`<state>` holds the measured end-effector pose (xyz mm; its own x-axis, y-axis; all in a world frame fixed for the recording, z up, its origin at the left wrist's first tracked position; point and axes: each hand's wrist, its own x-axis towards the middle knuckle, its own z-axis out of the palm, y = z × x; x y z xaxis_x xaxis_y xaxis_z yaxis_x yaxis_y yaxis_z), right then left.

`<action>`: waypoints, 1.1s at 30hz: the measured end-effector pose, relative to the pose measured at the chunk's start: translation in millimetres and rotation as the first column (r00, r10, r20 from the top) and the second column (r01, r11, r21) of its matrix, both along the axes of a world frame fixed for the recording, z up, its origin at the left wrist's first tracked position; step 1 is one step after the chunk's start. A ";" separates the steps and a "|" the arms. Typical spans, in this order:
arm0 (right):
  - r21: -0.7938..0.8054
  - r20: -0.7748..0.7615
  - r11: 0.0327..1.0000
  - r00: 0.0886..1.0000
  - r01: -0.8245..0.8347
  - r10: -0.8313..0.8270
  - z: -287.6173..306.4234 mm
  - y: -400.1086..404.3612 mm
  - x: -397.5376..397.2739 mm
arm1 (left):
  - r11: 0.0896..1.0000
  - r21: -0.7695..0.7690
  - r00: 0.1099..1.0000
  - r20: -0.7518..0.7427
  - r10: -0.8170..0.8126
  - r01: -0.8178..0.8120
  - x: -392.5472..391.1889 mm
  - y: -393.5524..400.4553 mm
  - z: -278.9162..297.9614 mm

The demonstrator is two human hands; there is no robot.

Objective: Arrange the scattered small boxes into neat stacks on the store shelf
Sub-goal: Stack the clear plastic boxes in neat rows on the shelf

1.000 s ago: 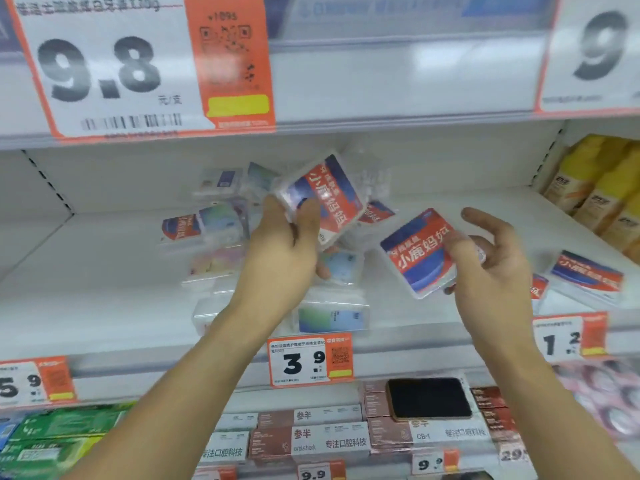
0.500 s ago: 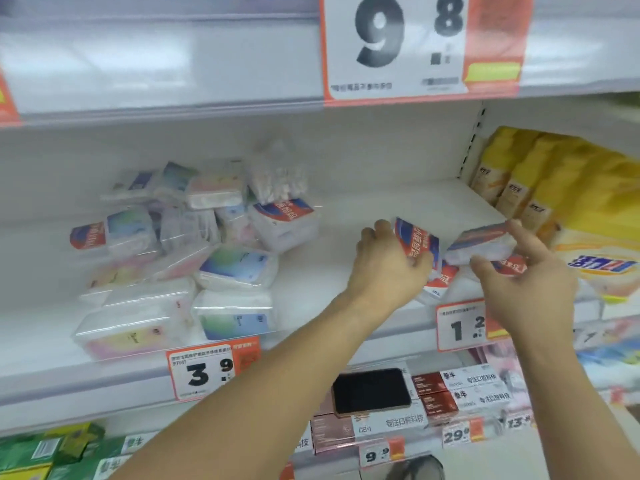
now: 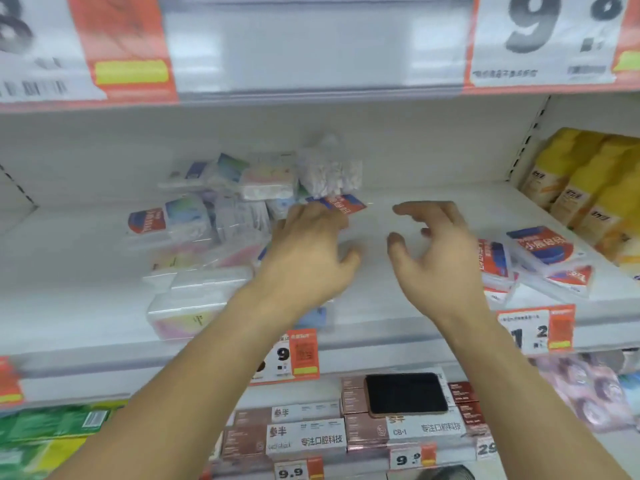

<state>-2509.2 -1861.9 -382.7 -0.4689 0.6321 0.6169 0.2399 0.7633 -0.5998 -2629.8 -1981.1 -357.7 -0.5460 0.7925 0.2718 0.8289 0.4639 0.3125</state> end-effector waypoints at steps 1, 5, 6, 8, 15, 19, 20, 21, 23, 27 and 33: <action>-0.022 0.025 0.998 0.998 -0.058 0.058 -1.4 -6.3 -13.9 | 0.996 -0.085 1.000 -0.010 0.009 -0.010 -12.3 -12.7 -5.1; -0.301 0.094 0.946 0.983 -0.121 0.155 -8.9 -18.7 -61.3 | 0.995 -0.089 0.998 0.042 -0.043 0.047 -37.8 -51.0 -25.5; -0.370 0.102 0.922 0.981 -0.118 0.167 -11.3 -20.0 -70.7 | 0.996 -0.058 0.997 0.049 -0.060 0.063 -38.3 -56.3 -27.3; -0.416 0.079 0.903 0.985 -0.109 0.155 -16.8 -19.6 -85.8 | 0.997 -0.024 0.997 0.045 -0.069 0.070 -36.8 -63.8 -26.5; -0.460 0.148 0.888 0.986 -0.001 0.078 4.0 -1.9 -91.9 | 0.996 -0.036 0.996 0.050 -0.078 0.080 -41.4 -66.0 -25.0; -0.262 0.154 0.965 0.987 -0.002 0.044 35.6 12.1 -109.4 | 0.997 -0.006 0.996 0.022 -0.082 0.082 -42.4 -67.0 -28.9; -0.278 0.226 0.960 0.969 -0.033 0.098 42.3 15.1 -117.5 | 0.996 0.000 0.996 0.034 -0.085 0.085 -42.9 -66.8 -30.1; -0.261 0.311 0.965 0.942 -0.041 0.125 46.1 17.1 -124.7 | 0.996 0.004 0.995 0.049 -0.091 0.091 -43.1 -66.8 -30.4; -0.172 0.374 0.985 0.924 -0.020 0.084 46.5 16.9 -130.9 | 0.995 0.026 0.991 0.096 -0.096 0.094 -43.3 -65.8 -28.3; -0.357 -0.035 0.920 0.987 -0.160 0.158 50.5 -3.9 -112.1 | 0.898 0.415 0.910 0.413 -0.042 -0.146 -43.3 -65.6 -10.5; -0.567 -0.080 0.616 0.780 -0.547 0.620 59.7 -56.0 -86.8 | 0.650 0.628 0.635 0.721 -0.279 -0.428 -56.2 -91.2 11.4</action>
<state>-2596.1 -1918.0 -322.9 -0.8986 0.3979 0.1850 -0.0492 0.3275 -0.9436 -2686.0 -2072.3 -346.3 -0.8607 0.4749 0.1837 0.1263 -0.1504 0.9805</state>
